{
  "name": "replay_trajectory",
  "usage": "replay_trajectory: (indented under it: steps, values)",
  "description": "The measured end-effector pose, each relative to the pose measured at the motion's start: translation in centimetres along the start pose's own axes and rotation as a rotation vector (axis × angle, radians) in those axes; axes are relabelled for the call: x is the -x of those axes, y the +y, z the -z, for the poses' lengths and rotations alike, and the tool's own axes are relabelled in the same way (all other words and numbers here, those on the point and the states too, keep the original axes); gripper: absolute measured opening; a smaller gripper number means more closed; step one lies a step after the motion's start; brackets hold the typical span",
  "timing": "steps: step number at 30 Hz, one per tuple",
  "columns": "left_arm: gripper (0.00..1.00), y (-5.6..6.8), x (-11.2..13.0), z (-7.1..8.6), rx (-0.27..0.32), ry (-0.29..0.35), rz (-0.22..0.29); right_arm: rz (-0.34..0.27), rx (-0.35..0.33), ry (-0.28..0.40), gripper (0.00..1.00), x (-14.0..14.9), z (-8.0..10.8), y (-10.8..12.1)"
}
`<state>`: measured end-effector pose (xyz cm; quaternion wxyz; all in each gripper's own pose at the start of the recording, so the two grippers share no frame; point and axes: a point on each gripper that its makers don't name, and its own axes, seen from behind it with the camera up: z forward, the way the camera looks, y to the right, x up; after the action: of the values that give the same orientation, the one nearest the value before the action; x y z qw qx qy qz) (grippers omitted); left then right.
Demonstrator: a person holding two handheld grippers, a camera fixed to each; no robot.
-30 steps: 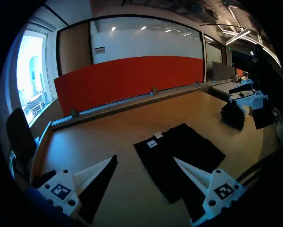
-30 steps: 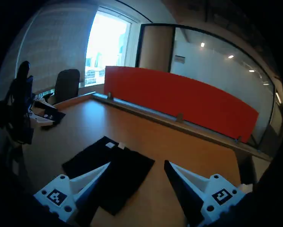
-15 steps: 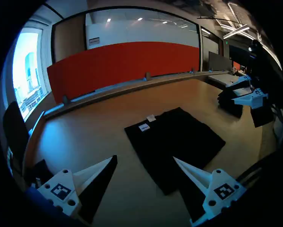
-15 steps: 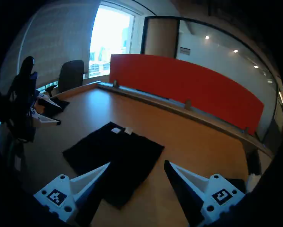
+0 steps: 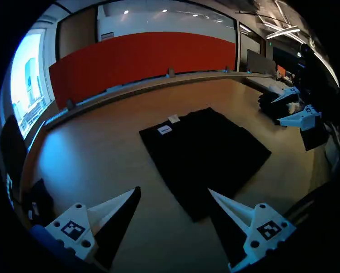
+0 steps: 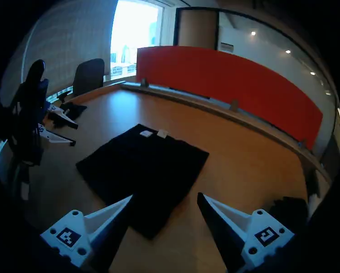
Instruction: Fold towel
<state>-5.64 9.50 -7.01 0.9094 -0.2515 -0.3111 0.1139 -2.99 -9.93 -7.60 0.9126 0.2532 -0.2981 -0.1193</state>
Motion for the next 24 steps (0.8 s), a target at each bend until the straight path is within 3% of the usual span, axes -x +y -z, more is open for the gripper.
replay_trajectory:
  steps: [12, 24]
  values:
    - [0.98, 1.6, 3.0, -1.6, 0.060, -0.080, -0.016, 0.002, -0.028, -0.076, 1.00, 3.9, -1.3, -0.9]
    - [0.98, 3.2, 5.6, -2.1, 0.139, -0.178, -0.034, 0.027, -0.081, -0.182, 1.00, 7.5, -1.4, -1.9]
